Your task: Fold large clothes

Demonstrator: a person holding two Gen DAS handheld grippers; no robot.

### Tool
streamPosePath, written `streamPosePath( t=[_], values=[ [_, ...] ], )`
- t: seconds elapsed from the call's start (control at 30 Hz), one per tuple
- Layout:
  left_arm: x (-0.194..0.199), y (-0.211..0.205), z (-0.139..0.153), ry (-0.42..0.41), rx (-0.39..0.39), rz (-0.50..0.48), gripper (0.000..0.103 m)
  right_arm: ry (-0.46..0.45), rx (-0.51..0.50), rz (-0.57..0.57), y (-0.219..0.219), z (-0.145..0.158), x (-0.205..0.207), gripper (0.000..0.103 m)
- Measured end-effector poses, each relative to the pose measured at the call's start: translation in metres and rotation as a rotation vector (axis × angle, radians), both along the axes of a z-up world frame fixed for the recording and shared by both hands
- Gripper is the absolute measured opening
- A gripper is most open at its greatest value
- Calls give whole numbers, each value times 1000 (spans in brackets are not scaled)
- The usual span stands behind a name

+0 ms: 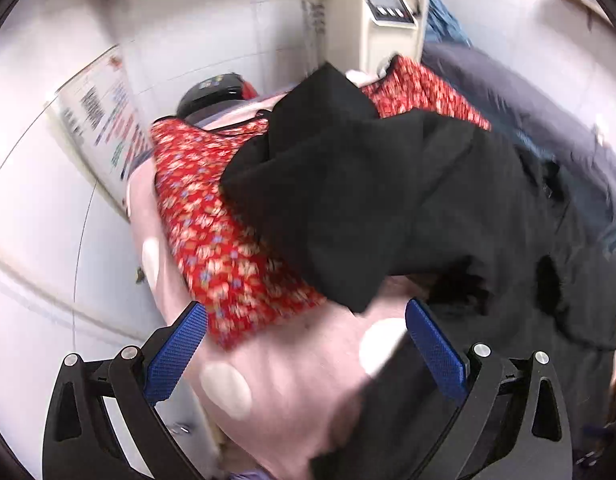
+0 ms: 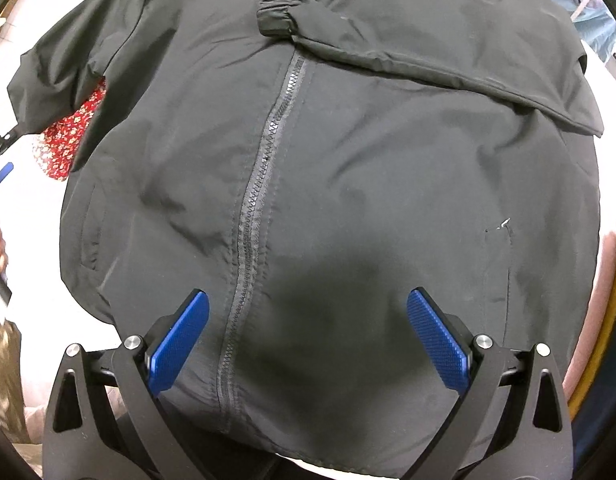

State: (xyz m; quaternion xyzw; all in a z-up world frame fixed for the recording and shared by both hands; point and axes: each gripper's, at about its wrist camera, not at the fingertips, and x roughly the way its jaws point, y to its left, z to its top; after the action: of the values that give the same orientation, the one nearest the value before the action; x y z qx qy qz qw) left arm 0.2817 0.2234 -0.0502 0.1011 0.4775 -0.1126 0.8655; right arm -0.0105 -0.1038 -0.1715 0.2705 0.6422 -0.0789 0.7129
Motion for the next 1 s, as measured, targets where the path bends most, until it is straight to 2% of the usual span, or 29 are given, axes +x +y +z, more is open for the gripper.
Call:
streamPosePath(
  t=[0.07, 0.13, 0.2, 0.23, 0.27, 0.33, 0.4, 0.47, 0.57, 0.6, 0.7, 0.77, 0.8, 0.83, 0.87, 0.9, 0.93, 1.0],
  values=[
    [19, -8, -7, 44, -8, -41, 97, 6, 0, -5, 0, -1, 0, 98],
    [30, -23, -5, 32, -46, -82, 93, 7, -7, -12, 11, -6, 17, 98],
    [38, -37, 1, 25, -50, -114, 64, -2, -17, -17, 9, -2, 16, 98],
    [45, -47, 3, 42, -33, -116, 34, -8, -23, -18, 8, 0, 14, 98],
    [54, -58, 5, 63, -35, -107, 16, -15, -30, -17, 7, 2, 13, 98],
    [63, -72, 20, 63, -84, -85, 9, -28, -53, -17, 4, 7, 8, 96],
    [66, -101, 48, -11, -126, -94, 7, -42, -74, -24, -1, 12, 4, 90],
    [60, -130, 86, -121, -170, -115, 7, -50, -79, -41, -4, 15, 1, 89],
    [41, -171, 125, -198, -247, -128, 7, -59, -73, -87, -15, 17, -7, 89],
    [32, -186, 129, -215, -245, -154, 7, -57, -65, -104, -19, 16, -9, 89],
    [-13, -260, 116, -254, -131, -351, 7, -61, -50, -150, -30, 15, -16, 89],
    [-42, -302, 80, -199, -47, -431, 12, -58, -37, -190, -40, 14, -22, 89],
    [-52, -320, 57, -138, -13, -458, 17, -55, -29, -210, -45, 14, -26, 89],
    [-59, -332, 41, -88, 14, -485, 35, -52, -26, -224, -49, 14, -29, 89],
    [-73, -349, 15, -25, 57, -532, 64, -50, -22, -240, -53, 14, -32, 89],
    [-83, -356, -2, 5, 83, -568, 80, -49, -19, -255, -56, 14, -34, 89],
    [-95, -361, -17, 20, 105, -608, 92, -48, -18, -265, -59, 14, -37, 89],
    [-120, -367, -34, 15, 130, -678, 92, -45, -14, -284, -66, 14, -42, 89]
  ],
)
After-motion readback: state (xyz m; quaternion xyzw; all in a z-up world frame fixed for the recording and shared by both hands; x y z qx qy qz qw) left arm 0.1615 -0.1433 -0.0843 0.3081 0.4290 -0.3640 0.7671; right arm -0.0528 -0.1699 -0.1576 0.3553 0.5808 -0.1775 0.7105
